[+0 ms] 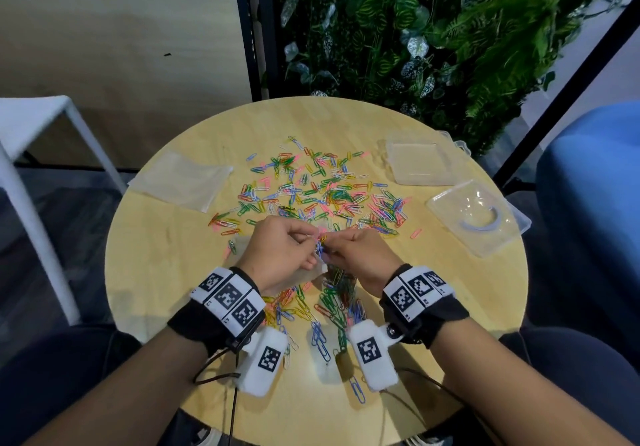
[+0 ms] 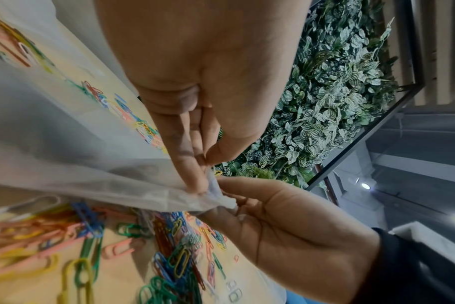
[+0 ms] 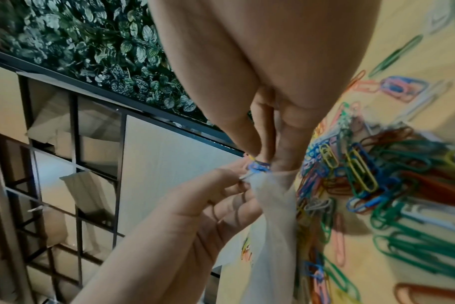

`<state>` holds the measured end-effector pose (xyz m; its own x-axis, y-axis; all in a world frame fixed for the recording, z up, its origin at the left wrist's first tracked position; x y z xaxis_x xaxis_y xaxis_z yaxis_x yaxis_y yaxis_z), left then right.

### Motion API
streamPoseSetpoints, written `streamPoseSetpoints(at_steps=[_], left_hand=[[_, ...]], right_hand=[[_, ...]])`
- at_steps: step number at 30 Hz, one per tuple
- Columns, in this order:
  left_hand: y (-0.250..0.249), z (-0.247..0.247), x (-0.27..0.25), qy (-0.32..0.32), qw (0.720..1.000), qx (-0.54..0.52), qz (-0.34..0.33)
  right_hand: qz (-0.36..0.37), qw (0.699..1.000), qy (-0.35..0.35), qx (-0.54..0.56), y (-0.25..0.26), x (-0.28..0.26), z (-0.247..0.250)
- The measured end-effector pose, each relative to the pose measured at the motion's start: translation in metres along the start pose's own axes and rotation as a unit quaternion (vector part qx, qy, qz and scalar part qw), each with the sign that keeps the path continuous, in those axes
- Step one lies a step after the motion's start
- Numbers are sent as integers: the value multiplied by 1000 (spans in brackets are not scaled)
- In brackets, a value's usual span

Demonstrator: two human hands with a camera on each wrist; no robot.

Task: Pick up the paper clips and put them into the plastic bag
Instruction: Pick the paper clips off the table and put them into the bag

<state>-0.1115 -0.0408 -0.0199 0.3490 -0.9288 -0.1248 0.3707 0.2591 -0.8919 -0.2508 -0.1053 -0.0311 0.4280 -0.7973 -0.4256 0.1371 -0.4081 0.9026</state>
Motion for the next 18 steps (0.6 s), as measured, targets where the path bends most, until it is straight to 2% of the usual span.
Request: streamPoseSetpoints(at_steps=[2,3,4,6,7,8,10,12,16,18], left_hand=[[-2,1,-1,-3,1000,14,-15],[-3,2,-1,-4,1000,17,-21],[-5,3,-1,-3,999,17,-27],[-8,5,-1,7,999,23,-45],[-10,6,0,13,998,33,-55],[-12,7,-1,15,997,40,-63],[-15,11,-2,11,996,48,-72],[-17,16,-3,2,996,48,-68],[-14,22,-5,-6,998,37,-53],[-14,25,-6,-10,998,38,-56]], right_hand=[[29,997,12,-71,2,-2,1],[72,985,5,-154,6,-4,2],[129,956,-11,-263,10,-6,3],[226,866,-36,-446,19,-11,0],[247,829,-37,-501,21,-12,-2],[261,805,-29,-532,24,-14,-4],[271,795,3,-543,29,-18,-6],[278,804,13,-525,37,-25,-7],[323,806,-54,-493,53,-36,-4],[297,803,-67,-512,53,-45,3]])
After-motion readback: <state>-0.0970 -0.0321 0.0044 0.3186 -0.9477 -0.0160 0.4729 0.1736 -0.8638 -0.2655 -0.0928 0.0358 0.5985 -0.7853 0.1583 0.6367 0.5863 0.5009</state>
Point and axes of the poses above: each hand's wrist, its own x-axis towards the middle knuckle, its own z-axis out of the back of the hand, y = z × x, the point moved 2 cm from there along x, towards the middle knuckle, and after that the axes turned 1 degree about x, right-handed, at the moved point
